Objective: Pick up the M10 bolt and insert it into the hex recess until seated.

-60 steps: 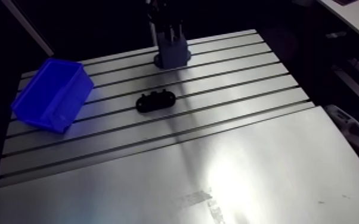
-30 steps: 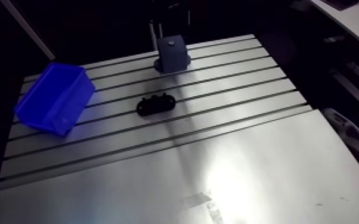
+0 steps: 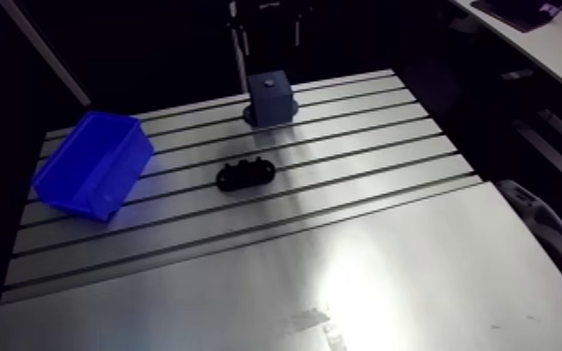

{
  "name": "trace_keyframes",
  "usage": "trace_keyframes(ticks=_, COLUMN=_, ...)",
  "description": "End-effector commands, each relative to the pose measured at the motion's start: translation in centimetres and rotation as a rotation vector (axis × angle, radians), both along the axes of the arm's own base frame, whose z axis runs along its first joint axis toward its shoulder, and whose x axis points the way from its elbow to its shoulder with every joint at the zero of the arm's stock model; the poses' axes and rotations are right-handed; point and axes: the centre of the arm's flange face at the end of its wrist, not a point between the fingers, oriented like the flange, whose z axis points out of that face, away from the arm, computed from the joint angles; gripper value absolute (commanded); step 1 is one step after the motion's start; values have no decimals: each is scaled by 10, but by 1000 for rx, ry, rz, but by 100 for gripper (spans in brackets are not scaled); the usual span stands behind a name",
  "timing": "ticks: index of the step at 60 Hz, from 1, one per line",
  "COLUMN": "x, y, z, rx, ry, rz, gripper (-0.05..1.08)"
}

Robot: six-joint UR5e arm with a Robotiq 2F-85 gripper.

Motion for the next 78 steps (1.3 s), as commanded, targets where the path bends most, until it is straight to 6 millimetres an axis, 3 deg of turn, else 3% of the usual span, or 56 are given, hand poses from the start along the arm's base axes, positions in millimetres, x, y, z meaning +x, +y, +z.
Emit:
trace_keyframes(ticks=1, x=-1, y=-1, z=-1, rx=16, ry=21, rz=-93, gripper=104)
trace_keyframes(ticks=44, x=7, y=-4, z=-31, rx=8, ry=-6, rz=-81, gripper=108)
trace_keyframes(ticks=78, x=2, y=-4, z=-43, rx=3, ry=21, rz=-53, gripper=108)
